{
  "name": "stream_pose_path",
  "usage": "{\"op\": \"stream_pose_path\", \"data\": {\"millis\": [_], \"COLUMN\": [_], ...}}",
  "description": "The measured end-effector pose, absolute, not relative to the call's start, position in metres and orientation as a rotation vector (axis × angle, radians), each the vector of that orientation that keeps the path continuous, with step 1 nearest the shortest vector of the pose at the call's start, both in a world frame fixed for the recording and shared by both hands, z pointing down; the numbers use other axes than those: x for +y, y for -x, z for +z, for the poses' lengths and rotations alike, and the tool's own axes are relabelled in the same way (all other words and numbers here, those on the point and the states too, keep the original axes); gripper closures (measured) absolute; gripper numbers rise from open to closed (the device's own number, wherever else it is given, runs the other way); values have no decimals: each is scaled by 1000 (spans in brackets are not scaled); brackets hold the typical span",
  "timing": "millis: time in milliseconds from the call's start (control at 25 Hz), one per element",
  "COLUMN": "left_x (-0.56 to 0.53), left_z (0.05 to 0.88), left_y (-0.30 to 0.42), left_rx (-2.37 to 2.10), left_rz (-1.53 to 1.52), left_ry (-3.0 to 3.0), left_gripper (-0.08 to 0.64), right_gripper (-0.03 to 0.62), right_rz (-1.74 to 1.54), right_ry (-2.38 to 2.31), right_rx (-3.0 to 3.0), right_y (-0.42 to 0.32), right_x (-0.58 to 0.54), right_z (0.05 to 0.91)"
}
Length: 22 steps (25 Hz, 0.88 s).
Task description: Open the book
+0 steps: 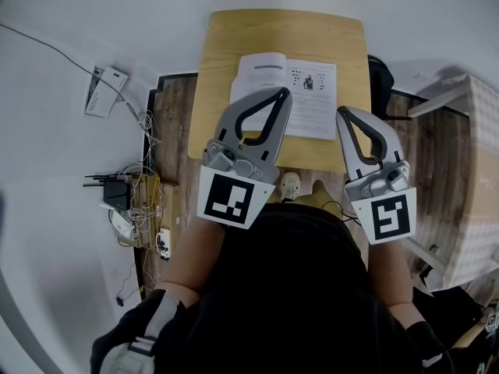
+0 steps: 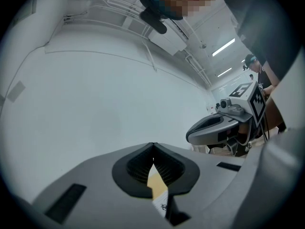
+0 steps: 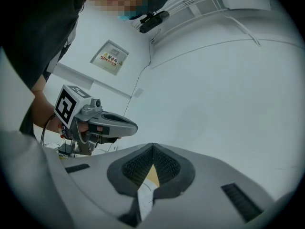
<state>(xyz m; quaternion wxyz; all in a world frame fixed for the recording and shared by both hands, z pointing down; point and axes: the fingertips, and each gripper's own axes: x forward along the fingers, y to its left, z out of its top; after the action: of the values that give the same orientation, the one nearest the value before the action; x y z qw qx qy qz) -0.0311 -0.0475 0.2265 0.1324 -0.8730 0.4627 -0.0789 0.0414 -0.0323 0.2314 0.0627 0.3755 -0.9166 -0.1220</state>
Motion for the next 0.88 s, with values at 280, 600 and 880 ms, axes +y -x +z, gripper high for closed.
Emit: {"op": "stream_pose_path", "data": {"millis": [280,600,880], "left_x": [-49,-50,-51], "left_z": [225,230,231], "left_y": [26,28,28], "left_rx": [1319,1318,1318], "left_rz": [-212,-224,-231], "left_ry": [2531,2538,2534], "left_gripper": [549,549,549], "right_gripper": [565,565,565], "right_rz": [-430,-428,-437], "right_ry": [-1142,-1121,-1103], "right_rx": [-2755,-2744,-2741], "right_y": [-39,-35,-32], "right_x": [-30,-30,-31], "right_z": [229,233,234]}}
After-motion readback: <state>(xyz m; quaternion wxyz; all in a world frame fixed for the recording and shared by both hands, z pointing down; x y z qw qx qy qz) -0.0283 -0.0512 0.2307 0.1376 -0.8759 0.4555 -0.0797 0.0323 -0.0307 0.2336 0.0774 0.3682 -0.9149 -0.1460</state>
